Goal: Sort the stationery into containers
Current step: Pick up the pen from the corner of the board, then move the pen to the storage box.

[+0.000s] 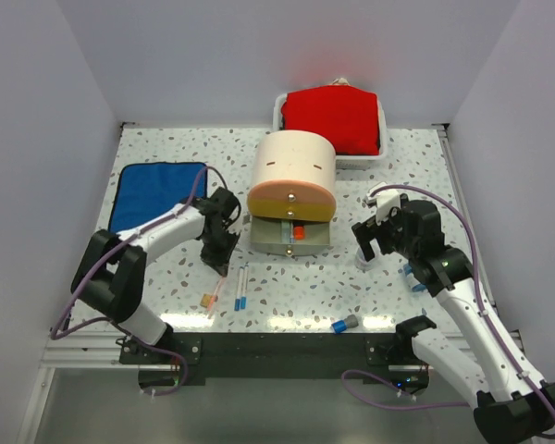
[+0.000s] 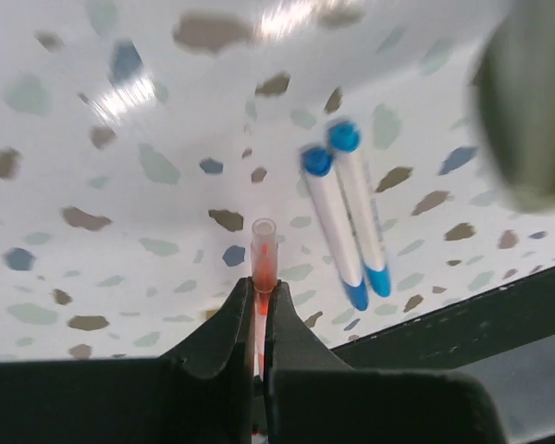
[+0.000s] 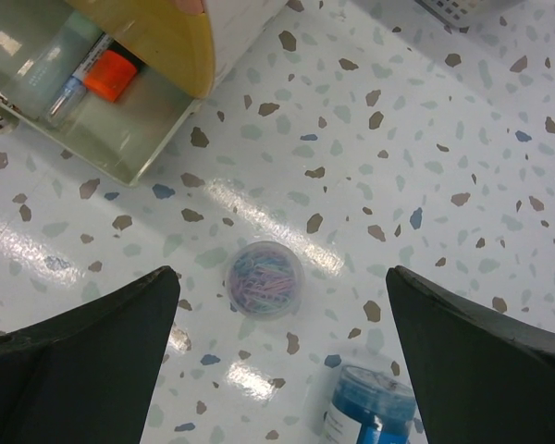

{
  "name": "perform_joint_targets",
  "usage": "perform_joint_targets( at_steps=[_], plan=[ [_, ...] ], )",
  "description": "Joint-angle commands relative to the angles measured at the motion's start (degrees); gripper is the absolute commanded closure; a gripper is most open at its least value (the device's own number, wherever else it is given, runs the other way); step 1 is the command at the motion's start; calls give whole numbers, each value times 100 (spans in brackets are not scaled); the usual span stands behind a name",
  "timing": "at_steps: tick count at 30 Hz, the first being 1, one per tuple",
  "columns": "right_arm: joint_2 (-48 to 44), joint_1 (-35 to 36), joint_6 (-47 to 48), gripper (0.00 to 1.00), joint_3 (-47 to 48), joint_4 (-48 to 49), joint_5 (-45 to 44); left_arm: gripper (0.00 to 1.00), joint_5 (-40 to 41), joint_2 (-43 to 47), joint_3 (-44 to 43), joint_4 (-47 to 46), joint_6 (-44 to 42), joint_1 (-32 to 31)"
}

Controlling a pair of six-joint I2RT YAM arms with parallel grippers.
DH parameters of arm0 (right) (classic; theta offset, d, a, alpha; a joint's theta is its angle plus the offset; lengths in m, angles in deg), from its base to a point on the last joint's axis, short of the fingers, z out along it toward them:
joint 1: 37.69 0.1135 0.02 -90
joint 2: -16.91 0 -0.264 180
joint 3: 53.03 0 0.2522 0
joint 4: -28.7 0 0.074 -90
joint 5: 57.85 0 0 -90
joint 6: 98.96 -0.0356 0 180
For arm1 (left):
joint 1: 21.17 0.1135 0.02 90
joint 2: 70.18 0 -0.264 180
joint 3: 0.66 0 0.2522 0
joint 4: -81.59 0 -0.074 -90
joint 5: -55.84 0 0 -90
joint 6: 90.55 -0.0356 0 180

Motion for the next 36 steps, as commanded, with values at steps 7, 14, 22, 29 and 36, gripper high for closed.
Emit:
perform_joint_targets(
  at_steps=[7,14,22,29,36],
  plan=[
    [16,-15,114,1,161,223,-136,100,59,537,-2491,-478,-770,271],
    [200,-15,202,1,196,399,-74,100,-176,511,-3403,-919,-2016,71],
    [174,-15,395,1,197,373,-74,100,244,1398,-2238,-1244,-6253,-1959],
    [122,-15,281,1,153,399,-109,100,770,1223,-1657,-1735,-6825,-2426],
    [87,-15,299,1,153,355,-153,100,579,555,-1911,-1657,-6993,-2479]
  ],
)
